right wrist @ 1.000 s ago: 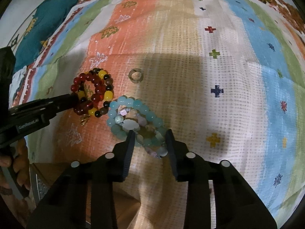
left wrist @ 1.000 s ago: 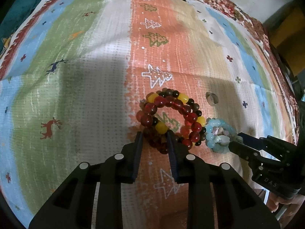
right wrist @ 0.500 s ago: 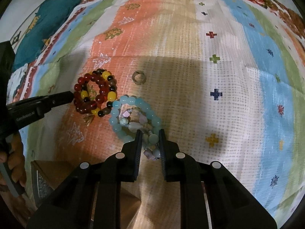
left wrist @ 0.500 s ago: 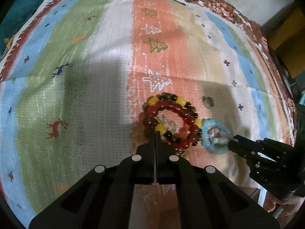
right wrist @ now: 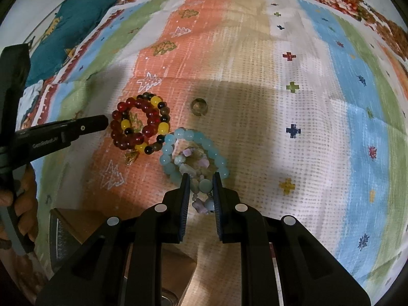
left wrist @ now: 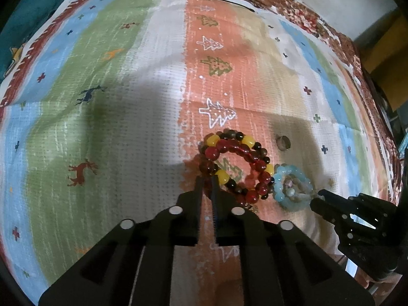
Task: Organize jewelry
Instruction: 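Grasp the white stone bracelet with the right tool while the left grasps the red bead bracelet, then lift both held bracelets and carry them toward the silver tin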
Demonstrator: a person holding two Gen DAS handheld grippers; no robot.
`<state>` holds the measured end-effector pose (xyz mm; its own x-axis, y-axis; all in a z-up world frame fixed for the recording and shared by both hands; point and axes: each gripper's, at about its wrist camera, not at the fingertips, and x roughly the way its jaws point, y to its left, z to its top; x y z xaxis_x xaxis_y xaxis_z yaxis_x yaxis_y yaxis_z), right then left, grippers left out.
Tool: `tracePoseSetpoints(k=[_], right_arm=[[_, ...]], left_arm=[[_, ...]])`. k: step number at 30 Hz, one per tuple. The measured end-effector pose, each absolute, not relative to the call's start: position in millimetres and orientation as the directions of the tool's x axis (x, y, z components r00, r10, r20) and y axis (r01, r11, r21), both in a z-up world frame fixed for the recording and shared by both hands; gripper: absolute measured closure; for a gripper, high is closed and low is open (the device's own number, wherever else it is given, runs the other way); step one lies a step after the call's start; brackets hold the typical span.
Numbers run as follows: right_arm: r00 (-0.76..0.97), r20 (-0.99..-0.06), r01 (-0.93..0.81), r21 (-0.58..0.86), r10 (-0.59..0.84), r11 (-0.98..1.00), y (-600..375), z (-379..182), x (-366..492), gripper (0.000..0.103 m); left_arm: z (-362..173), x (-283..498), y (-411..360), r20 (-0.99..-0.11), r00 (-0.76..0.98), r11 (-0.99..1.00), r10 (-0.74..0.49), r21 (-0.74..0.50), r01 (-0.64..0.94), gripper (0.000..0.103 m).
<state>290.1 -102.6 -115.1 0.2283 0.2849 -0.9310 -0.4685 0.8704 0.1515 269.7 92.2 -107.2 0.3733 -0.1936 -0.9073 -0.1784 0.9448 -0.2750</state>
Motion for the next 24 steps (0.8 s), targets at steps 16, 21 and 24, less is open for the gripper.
tracePoseSetpoints(k=[16, 21, 24], right_arm=[[0.212, -0.938, -0.474, 0.147, 0.274, 0.868, -99, -122, 291, 0.085], [0.212, -0.938, -0.473, 0.148, 0.275, 0.869, -99, -123, 291, 0.085], [0.214, -0.938, -0.473, 0.145, 0.273, 0.869, -99, -123, 290, 0.085]], left_arm=[[-122, 281, 90, -0.903, 0.369, 0.947, -0.221, -0.289, -0.141, 0.090], [-121, 280, 91, -0.904, 0.359, 0.940, -0.232, -0.304, -0.156, 0.090], [-116, 279, 89, -0.908, 0.358, 0.946, -0.216, -0.286, -0.153, 0.090]])
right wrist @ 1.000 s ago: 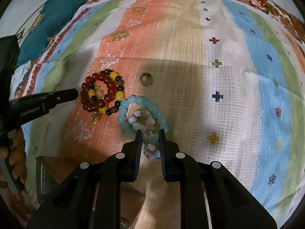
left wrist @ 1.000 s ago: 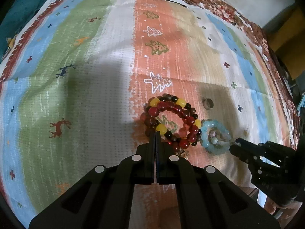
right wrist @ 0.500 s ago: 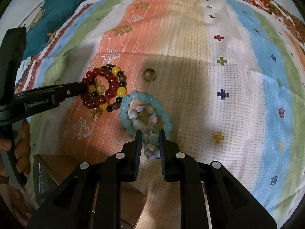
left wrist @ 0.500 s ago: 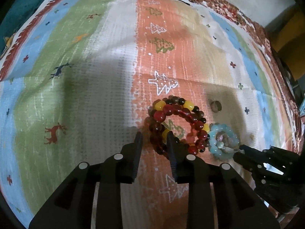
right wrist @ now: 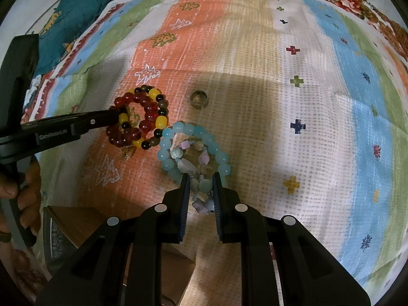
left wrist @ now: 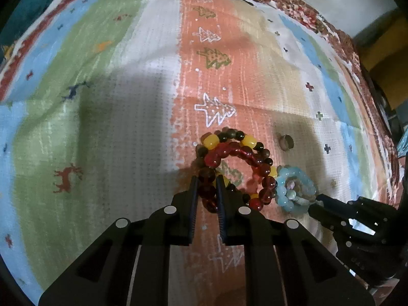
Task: Organize jewelry
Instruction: 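Lift both held bracelets and carry them toward the silver tin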
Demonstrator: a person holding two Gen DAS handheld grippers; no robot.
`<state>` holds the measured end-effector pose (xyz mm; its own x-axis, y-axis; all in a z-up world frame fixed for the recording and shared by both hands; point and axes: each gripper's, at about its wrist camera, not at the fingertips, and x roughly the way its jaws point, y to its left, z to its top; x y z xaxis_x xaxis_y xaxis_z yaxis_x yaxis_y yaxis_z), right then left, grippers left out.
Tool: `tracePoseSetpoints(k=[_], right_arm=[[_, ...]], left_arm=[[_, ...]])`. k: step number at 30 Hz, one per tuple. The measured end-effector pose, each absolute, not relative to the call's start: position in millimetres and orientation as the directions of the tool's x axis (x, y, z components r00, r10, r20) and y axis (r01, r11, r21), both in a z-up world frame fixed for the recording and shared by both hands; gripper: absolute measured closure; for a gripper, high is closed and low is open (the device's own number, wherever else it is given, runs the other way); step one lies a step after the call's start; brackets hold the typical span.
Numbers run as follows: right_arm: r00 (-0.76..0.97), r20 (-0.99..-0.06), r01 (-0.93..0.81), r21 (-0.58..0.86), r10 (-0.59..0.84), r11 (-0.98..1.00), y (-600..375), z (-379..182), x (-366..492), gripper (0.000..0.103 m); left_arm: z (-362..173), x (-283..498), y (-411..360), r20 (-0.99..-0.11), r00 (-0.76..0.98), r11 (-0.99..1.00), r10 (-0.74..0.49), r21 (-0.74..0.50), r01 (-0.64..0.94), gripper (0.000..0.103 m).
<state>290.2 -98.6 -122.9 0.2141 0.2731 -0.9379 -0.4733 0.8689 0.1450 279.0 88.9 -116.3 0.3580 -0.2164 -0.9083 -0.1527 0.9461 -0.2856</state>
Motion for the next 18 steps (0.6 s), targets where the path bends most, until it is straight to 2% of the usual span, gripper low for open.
tracePoseSetpoints(k=[18], right_arm=[[0.313, -0.894, -0.500, 0.132, 0.321, 0.856, -103, -77, 265, 0.085]], left_arm=[[-68, 260, 76, -0.866, 0.441, 0.943, -0.235, -0.313, -0.111, 0.090]])
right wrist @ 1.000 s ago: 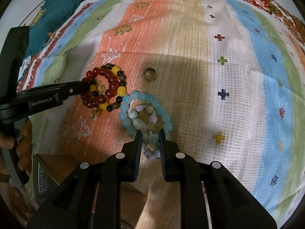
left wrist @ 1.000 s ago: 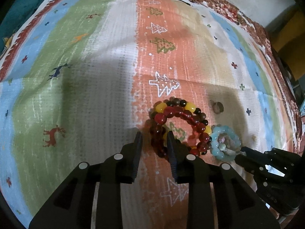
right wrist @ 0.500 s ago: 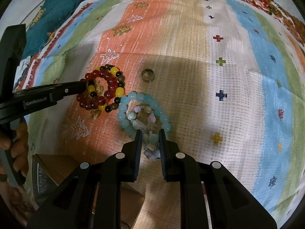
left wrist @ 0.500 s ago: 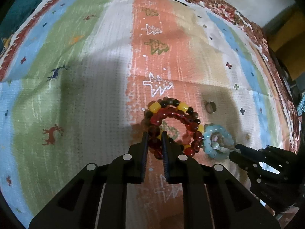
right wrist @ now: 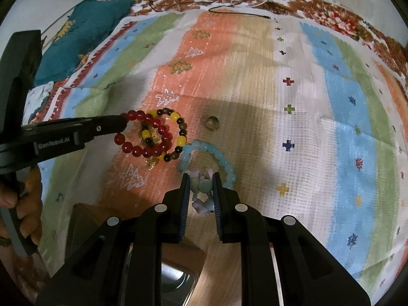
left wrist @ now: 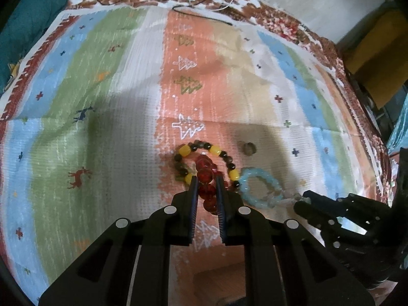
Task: Organize jewelry
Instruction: 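Lift both held bracelets and carry them toward the silver tin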
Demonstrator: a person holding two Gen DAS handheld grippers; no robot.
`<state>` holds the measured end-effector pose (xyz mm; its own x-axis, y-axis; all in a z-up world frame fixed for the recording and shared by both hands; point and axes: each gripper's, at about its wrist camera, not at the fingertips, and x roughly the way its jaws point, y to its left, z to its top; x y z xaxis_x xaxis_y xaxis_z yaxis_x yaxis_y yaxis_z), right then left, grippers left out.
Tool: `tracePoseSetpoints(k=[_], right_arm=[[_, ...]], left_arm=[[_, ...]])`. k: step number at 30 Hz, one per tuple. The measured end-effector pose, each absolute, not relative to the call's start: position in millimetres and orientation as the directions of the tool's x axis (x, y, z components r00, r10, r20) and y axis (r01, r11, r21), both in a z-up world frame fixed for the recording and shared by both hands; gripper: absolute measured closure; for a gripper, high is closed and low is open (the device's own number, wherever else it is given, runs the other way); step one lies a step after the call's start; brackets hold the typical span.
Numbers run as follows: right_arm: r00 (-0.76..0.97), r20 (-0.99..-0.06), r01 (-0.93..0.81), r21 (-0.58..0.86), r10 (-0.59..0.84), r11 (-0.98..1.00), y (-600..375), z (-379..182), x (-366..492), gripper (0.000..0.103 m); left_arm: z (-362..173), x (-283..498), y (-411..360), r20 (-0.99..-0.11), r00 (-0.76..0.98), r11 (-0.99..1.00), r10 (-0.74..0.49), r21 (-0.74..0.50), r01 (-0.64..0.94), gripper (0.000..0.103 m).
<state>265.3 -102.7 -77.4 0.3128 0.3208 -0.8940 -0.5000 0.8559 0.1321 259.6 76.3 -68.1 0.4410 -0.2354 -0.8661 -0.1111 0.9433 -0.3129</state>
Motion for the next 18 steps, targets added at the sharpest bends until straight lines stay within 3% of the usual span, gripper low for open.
tracePoseSetpoints(k=[18], right_arm=[[0.350, -0.862, -0.493, 0.163, 0.367, 0.855, -111, -51, 243, 0.085]], left_arm=[[-35, 228, 63, -0.832, 0.503, 0.947, -0.233, -0.312, -0.077, 0.090]])
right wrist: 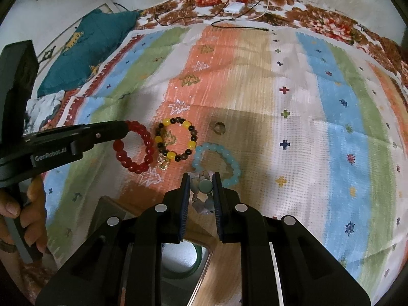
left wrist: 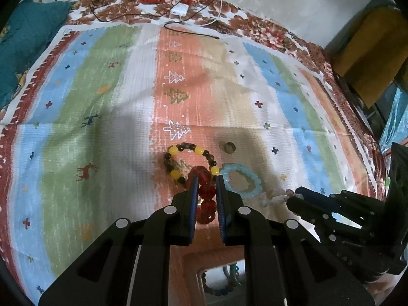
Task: Organize jewelry
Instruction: 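Lift both held bracelets and carry them toward the silver tin, then lower both bracelets into the silver tin and open both tools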
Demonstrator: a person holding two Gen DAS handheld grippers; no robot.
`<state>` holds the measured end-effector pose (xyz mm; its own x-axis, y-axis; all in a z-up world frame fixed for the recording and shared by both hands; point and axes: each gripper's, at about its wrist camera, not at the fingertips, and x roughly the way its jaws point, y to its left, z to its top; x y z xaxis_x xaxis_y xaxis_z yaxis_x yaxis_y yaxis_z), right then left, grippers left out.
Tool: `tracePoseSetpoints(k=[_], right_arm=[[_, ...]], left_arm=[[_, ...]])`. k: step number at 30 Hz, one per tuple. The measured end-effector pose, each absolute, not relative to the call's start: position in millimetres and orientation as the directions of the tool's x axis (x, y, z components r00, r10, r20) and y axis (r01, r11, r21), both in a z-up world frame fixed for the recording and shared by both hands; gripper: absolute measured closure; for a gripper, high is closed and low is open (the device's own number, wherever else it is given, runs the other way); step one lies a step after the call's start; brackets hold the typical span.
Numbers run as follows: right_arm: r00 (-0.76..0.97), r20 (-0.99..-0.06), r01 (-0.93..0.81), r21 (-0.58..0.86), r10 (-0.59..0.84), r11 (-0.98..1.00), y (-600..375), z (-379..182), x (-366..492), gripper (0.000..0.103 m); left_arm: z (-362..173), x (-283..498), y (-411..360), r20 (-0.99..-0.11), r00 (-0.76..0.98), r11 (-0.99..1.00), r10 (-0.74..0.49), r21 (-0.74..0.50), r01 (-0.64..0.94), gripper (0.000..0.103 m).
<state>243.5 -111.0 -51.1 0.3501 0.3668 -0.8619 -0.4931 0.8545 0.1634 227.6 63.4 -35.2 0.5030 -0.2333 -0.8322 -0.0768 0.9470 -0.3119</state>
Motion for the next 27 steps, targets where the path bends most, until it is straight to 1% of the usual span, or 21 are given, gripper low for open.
tracePoseSetpoints(k=[12, 16, 27], right_arm=[[0.395, -0.834, -0.495, 0.160, 0.385, 0.854, -119, -30, 225, 0.085], [0.416, -0.830, -0.504, 0.129, 0.371, 0.854, -119, -25, 216, 0.085], [0.448, -0.811, -0.525, 0.102, 0.376, 0.845, -119, -13, 197, 0.085]], left_arm=[[-10, 201, 58, -0.792, 0.556, 0.940, -0.252, -0.336, -0.052, 0.090], [-1, 190, 54, -0.782, 0.576, 0.948, -0.237, -0.316, -0.039, 0.090], [12, 162, 42, -0.755, 0.603, 0.947, -0.257, -0.320, 0.002, 0.090]])
